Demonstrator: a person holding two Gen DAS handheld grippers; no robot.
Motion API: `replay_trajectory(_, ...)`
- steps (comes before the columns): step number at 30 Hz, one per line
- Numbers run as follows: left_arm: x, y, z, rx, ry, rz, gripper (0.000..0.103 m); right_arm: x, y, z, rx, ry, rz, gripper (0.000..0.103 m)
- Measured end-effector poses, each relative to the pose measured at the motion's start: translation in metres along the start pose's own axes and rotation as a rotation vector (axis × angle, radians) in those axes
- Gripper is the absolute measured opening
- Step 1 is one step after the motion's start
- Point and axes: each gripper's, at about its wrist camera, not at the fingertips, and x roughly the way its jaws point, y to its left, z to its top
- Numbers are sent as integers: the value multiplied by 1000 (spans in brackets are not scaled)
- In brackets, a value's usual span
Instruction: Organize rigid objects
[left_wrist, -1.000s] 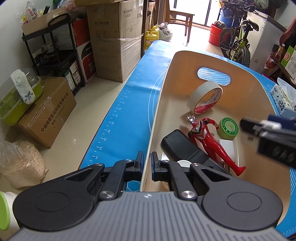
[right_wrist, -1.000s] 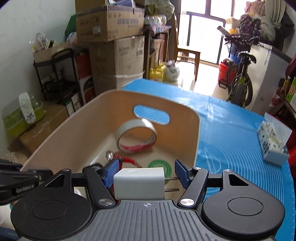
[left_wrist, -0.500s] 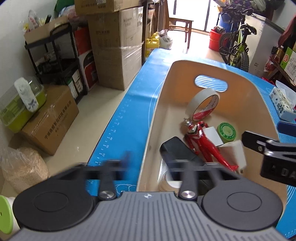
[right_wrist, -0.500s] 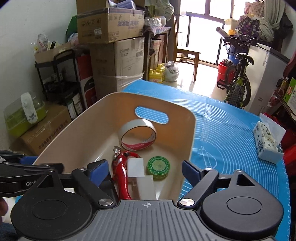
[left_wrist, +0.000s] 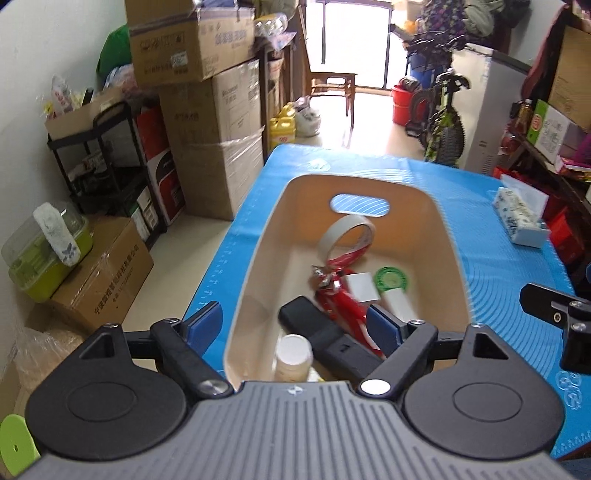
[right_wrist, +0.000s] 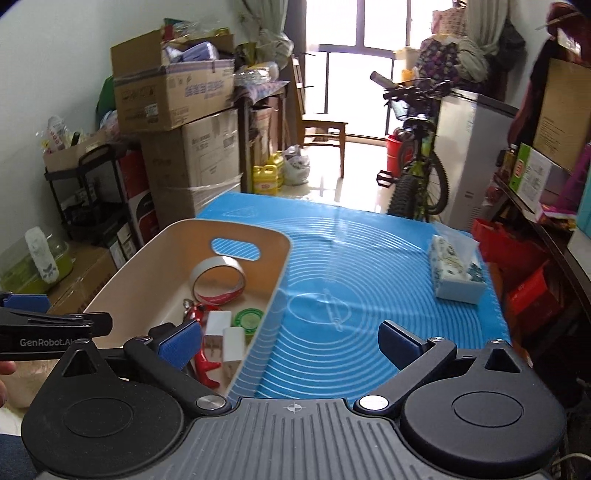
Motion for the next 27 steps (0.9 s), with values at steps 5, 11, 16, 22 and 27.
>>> replay_trajectory(5,-28,-18,-7,2,-14,-29,86,-30,-22,-11,33,-13,-30,100)
replay_trajectory(11,-63,-39,-20,22,-34,-53,86,-65,-44,-28,52,-16,-53,100)
replay_trajectory(16,-89,-48,-34,14,-36,-80,86,-94,-55,-45,62,-31,-73,100)
replay_trajectory(22,-110,-58,-53,34,-48,-90,86,-118,-62,-66,84,-38,-82,101)
replay_trajectory(27,-118,-63,-72,62,-44,-87,86,-134,-63,-87,96,-45,-86,101)
